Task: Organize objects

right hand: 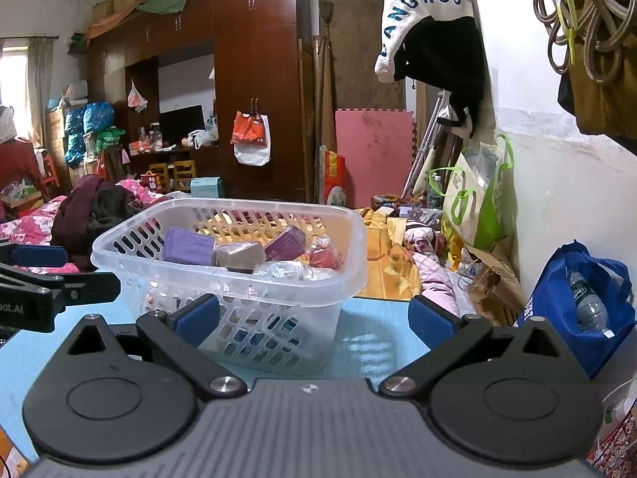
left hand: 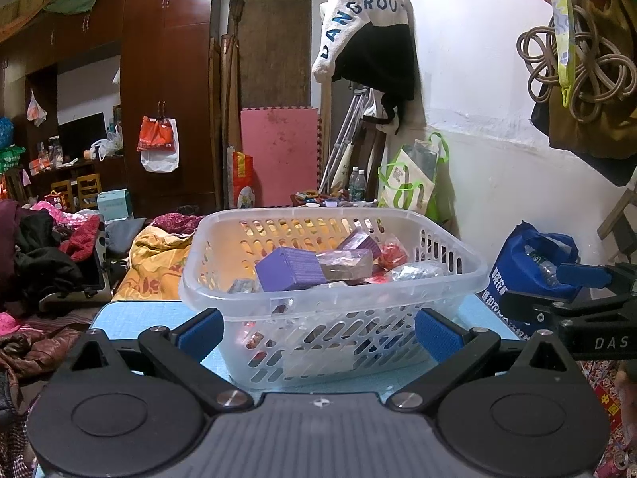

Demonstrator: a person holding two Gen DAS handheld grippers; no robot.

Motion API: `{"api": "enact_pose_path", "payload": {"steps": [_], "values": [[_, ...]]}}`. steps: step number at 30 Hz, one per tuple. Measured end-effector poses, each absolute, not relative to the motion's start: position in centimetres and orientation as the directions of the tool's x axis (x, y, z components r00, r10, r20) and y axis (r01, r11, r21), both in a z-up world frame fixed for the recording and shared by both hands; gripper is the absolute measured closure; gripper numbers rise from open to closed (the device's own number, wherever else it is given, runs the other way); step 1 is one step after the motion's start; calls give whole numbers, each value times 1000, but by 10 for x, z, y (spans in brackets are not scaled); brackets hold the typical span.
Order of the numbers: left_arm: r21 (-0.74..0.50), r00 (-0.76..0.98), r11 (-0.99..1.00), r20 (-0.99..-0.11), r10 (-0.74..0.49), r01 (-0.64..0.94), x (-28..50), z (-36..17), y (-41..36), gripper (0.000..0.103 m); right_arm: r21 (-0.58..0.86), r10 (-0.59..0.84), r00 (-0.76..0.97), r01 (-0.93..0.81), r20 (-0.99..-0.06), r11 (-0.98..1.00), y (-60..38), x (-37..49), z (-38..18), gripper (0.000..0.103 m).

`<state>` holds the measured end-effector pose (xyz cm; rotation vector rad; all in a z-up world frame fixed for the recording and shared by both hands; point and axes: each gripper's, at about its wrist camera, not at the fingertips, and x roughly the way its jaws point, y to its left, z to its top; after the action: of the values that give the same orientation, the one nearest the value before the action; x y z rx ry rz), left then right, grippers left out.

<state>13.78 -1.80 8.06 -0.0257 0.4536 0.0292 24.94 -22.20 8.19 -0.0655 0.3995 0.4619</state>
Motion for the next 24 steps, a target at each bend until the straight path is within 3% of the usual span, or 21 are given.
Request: {"api": "enact_pose_path", "payload": {"steps": [24], "values": [[-16,896,999,-443,27,-39,141,78,-20,0,30,421,818,-446,-392,895,-224,251,82,0]]}}
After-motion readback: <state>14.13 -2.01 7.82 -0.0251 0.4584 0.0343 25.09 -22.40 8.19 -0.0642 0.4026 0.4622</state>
